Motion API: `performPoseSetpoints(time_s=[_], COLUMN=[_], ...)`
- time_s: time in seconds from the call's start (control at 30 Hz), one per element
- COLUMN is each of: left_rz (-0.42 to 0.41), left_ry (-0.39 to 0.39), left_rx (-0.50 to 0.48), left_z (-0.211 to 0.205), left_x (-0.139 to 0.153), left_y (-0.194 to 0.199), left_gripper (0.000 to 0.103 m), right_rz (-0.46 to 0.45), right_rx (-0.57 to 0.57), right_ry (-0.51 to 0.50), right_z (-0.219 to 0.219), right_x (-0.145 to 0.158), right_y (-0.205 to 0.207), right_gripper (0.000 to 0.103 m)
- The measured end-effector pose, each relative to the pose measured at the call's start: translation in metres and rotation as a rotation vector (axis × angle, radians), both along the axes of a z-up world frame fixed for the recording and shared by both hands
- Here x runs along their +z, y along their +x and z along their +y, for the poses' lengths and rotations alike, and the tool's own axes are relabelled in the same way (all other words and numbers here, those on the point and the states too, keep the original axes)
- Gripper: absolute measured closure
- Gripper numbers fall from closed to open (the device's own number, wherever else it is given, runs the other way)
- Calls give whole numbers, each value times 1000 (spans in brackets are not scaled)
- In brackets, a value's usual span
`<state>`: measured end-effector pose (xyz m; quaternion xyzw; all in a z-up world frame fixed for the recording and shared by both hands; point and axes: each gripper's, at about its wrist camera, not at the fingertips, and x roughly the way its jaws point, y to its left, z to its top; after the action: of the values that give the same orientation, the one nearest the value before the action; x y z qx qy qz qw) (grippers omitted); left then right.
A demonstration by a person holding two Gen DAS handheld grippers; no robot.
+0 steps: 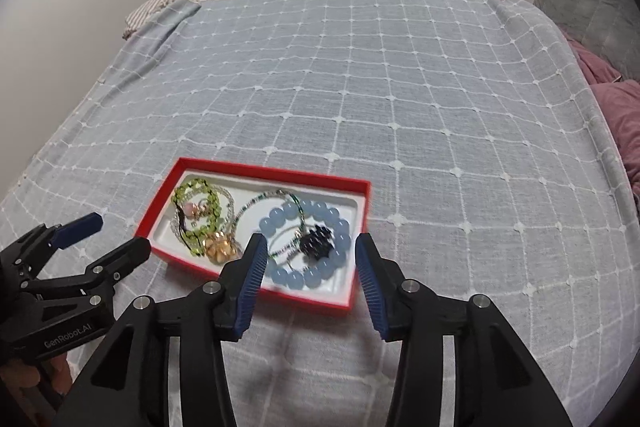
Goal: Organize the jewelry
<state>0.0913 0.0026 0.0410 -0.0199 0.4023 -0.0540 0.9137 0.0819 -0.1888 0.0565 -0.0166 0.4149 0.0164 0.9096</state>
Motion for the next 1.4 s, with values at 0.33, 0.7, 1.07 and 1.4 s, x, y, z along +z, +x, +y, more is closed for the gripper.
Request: performPoseSetpoints(time_s=[0.33,0.7,1.07,1.4], left_rz=[68,115,108,115], left_ry=[48,99,120,117], left_rx=[-17,-6,-5,-11], left_z=[1,-2,-17,-25], left_x=[-9,-21,-27,-28], left_y=[-30,-66,-75,-74], left_gripper=[5,1,1,1], right_rz=[85,114,76,114], right_rx=[-57,-33,-33,-73], right_ry=[-33,-121,-196,-156], right_z=[-11,2,12,1], right_x=[-15,-38,-41,-47], right_y=[-49,-93,-106,-98], right_gripper=[35,8,8,8])
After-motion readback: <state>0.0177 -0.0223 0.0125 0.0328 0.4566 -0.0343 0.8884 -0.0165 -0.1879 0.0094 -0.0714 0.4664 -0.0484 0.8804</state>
